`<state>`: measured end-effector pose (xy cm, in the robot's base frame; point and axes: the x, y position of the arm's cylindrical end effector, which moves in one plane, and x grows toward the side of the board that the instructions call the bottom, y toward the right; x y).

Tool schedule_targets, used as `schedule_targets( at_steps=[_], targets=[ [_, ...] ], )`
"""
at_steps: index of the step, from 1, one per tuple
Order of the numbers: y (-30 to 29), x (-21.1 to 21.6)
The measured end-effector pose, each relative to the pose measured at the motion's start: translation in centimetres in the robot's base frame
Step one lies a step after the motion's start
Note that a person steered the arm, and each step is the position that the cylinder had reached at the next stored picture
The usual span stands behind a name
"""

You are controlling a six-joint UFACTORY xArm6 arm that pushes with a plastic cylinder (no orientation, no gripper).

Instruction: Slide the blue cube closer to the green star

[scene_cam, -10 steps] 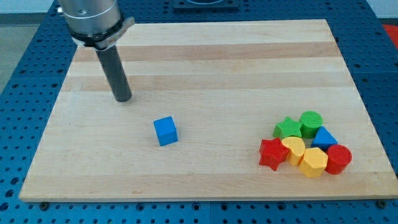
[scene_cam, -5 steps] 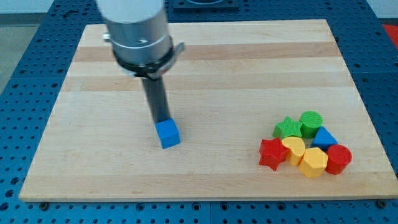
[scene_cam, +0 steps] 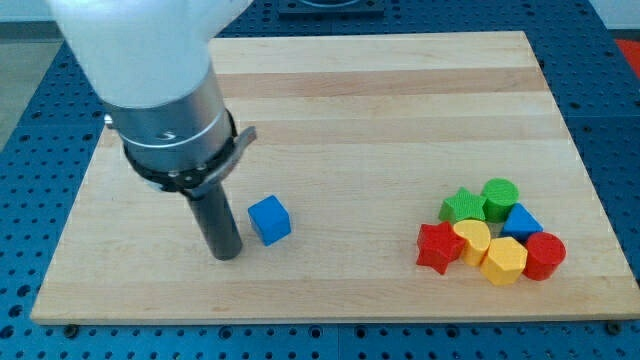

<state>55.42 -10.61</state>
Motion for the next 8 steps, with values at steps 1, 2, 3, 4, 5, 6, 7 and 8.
schedule_targets(
  at_steps=[1, 2, 3, 4, 5, 6, 7, 8],
  targets=[
    [2.8, -1.5],
    [2.2, -2.7],
    [1.7, -4.6],
    [4.9, -5.6],
    [9.8, -5.0],
    [12.8, -4.9],
    [13.0, -4.9],
    [11.2, -6.4]
  ],
)
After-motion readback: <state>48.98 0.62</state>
